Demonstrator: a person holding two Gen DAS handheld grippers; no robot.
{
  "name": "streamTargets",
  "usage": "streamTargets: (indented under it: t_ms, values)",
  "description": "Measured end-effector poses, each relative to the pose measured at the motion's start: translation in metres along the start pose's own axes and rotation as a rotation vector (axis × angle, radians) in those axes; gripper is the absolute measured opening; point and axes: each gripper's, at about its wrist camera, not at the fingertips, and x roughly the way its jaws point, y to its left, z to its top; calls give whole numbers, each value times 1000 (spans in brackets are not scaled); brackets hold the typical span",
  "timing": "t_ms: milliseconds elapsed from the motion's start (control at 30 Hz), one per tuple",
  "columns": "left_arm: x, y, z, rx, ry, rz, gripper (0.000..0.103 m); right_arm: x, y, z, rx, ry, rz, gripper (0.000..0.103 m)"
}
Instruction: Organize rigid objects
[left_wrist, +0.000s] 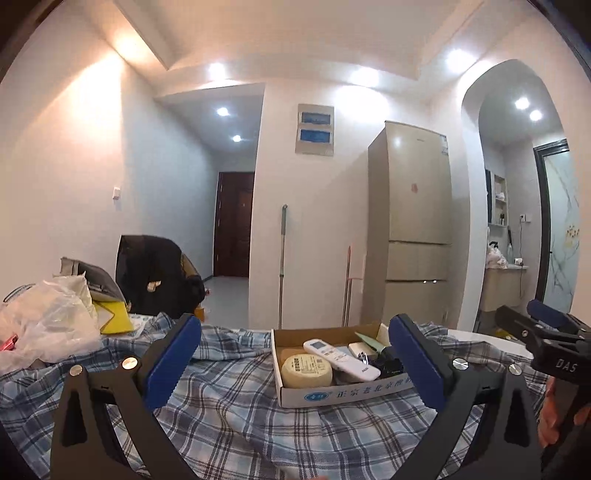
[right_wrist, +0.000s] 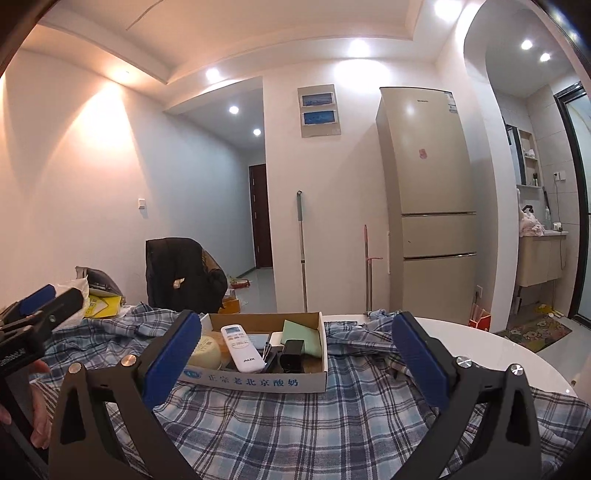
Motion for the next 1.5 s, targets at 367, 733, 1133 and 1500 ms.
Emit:
streamTargets:
  t_ms: [367, 733, 1133, 1500]
  values:
    - [-8, -12, 0, 63, -35, -11, 103, 1, -4, 0, 8, 13, -2, 103]
    - [0, -7, 0, 41, -3, -15, 103, -5, 7, 2, -42, -10, -1, 103]
    - [0, -5, -4, 31, -1, -8, 103, -4, 5, 3, -26, -2, -6, 103]
    - [0, -6, -4, 32, 1, -7, 103, -4, 6, 3, -32, 2, -6, 103]
